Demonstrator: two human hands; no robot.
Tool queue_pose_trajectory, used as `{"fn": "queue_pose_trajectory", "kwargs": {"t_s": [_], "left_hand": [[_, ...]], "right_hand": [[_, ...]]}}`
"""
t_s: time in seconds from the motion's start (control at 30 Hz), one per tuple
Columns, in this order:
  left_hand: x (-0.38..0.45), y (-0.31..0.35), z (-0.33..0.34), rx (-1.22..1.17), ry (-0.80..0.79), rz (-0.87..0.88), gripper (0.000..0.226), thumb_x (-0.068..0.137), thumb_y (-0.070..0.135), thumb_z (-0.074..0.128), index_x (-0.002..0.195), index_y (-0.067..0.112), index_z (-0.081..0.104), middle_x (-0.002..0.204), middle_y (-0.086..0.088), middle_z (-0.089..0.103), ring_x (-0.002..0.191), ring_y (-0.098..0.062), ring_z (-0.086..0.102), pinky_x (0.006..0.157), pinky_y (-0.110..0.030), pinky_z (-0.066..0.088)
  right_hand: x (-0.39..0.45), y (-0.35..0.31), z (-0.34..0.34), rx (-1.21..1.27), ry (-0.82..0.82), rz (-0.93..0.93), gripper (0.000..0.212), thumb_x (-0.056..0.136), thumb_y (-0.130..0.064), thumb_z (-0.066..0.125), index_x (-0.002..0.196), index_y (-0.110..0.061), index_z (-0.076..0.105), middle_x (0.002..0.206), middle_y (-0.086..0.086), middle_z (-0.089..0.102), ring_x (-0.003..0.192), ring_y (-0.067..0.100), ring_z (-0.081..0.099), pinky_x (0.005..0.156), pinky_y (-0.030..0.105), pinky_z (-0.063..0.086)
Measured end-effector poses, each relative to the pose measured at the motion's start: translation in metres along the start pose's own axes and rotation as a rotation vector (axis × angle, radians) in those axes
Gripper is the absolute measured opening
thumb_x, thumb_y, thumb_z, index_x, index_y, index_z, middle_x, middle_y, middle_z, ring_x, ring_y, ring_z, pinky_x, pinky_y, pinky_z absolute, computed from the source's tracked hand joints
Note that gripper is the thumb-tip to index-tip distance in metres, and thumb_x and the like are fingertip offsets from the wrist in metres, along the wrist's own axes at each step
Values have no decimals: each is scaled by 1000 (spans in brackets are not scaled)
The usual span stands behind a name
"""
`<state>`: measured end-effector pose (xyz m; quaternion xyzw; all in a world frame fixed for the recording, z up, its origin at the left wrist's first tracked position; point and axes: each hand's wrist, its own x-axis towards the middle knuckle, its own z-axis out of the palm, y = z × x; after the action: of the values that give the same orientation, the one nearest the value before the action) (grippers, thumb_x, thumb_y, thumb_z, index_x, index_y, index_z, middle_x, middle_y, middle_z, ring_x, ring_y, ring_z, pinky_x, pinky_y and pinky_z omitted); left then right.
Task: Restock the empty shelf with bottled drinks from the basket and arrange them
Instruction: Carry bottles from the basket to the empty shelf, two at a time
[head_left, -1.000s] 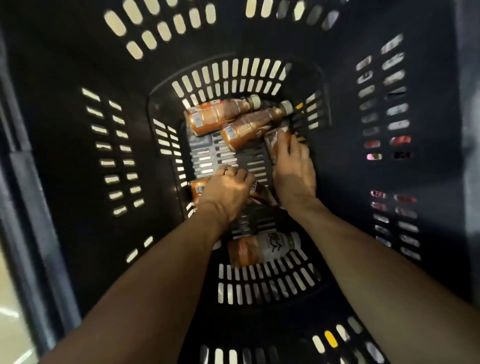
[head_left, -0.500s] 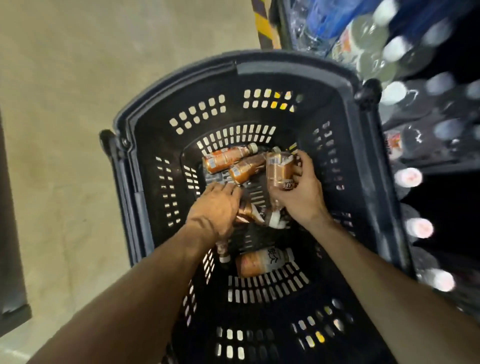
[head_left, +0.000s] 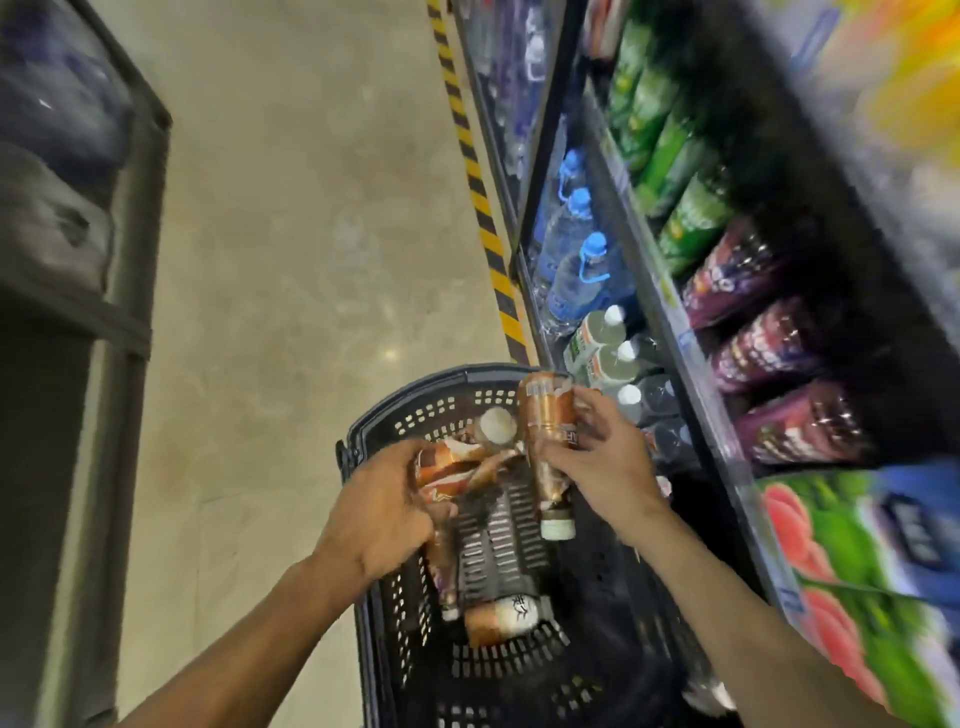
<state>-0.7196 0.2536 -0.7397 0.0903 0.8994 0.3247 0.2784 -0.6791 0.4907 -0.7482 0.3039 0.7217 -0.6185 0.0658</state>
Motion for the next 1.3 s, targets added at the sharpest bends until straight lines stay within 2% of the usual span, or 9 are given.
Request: {"fn": "queue_pose_trajectory", "kwargs": {"t_s": [0.1,0.27,0.4,0.5,0.6,0.8,0.9,1.07,1.3], "left_hand": [[-26,46,-52,-170,106,-26,52,72,22,87,102,46,52,83,34,59,72,27,54,66,0,41],[-65,127,-135,-337,250,52,55,68,28,91,105,48,56,93,23,70,82,11,66,78,-17,53],[-106,197,-199,-427,329,134,53,70,31,90,112,42,59,99,20,71,86,10,66,80,-18,52],[-140,245,-241,-463,369,209,52,71,27,90,111,39,59,97,20,71,84,12,66,72,-8,51],[-172,281,-278,-510,385,270,47,72,26,89,107,38,60,94,21,71,83,12,66,69,-8,52],[-221,332,-325,-534,301,424,41,75,20,87,103,36,63,83,25,73,78,12,66,62,-5,49],[-239,353,-339,-530,224,525,40,74,20,89,107,30,68,87,15,76,80,4,70,63,-10,52],[-264,386,-340,-475,30,659,46,68,34,91,108,28,70,95,10,77,86,-7,73,81,-32,58],[-333,437,-290,-422,-255,842,40,73,28,89,107,26,70,95,11,77,88,-4,72,85,-33,57]], "right_hand": [[-34,-75,-16,55,-22,-33,60,79,2,84,114,-41,60,113,-11,69,97,2,71,85,27,58],[-91,-198,-38,134,-40,-82,67,79,17,76,138,-8,54,114,-7,67,82,-4,73,65,14,54],[-139,-289,-56,152,-9,-194,65,79,15,77,135,-10,57,105,-12,65,70,-10,69,60,9,50],[-177,-347,-72,117,28,-278,64,79,10,80,134,-12,58,110,-10,64,73,-15,67,60,8,50],[-218,-393,-87,112,55,-342,67,77,4,83,135,-21,60,123,-4,66,83,-2,73,62,15,54],[-304,-448,-115,97,197,-413,67,74,-4,86,131,-29,62,122,-8,68,90,11,76,74,32,61],[-349,-459,-124,122,318,-441,65,74,-1,85,125,-34,61,118,-12,67,89,9,74,67,22,57],[-426,-451,-138,157,541,-446,71,74,-2,88,135,-26,61,123,-7,64,92,11,74,66,22,57],[-560,-408,-161,98,869,-420,66,78,-5,85,137,-22,59,125,-6,61,86,-8,68,67,11,52]]}}
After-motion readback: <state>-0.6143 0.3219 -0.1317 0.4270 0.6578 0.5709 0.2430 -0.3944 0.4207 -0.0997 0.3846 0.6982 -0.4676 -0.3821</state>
